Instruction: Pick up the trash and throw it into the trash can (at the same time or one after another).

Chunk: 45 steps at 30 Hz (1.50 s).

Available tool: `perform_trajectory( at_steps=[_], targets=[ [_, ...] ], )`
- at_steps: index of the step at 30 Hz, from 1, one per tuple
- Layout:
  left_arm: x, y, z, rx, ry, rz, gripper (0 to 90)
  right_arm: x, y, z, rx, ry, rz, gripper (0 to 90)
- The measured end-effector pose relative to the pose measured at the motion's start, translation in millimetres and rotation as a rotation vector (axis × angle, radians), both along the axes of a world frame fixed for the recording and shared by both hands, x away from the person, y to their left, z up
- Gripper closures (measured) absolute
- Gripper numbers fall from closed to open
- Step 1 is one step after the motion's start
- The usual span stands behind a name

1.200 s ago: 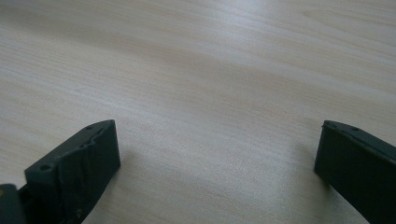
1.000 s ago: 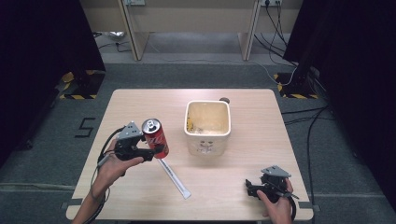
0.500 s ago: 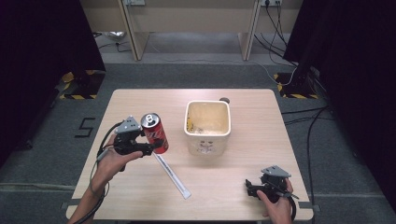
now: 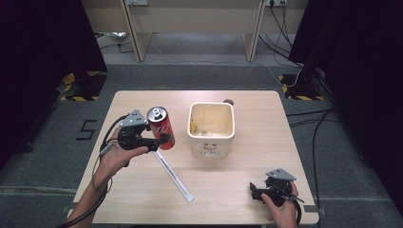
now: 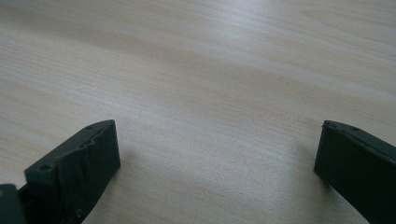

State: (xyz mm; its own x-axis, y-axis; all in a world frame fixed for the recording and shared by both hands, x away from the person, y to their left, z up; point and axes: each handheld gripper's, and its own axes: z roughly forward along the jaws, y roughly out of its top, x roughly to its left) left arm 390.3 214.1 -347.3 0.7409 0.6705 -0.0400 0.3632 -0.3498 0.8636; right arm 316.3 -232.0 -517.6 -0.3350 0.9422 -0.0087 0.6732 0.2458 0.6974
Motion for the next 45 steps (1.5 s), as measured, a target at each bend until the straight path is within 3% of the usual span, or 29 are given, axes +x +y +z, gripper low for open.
perform_trajectory(
  at_steps=[9,29,45],
  targets=[
    [8.2,-7.4,7.1,-0.001,0.009,-0.023,34.2,0.0,-0.1,-0.1,0.0,-0.002,0.001,0.2],
    [19.0,-26.7,29.0,0.02,-0.027,-0.044,34.2,0.1,-0.1,-0.1,-0.001,-0.002,0.001,0.2],
    [41.6,-58.7,32.8,0.028,-0.028,-0.067,34.2,0.0,0.0,-0.1,-0.001,-0.002,0.004,0.2]
  ],
)
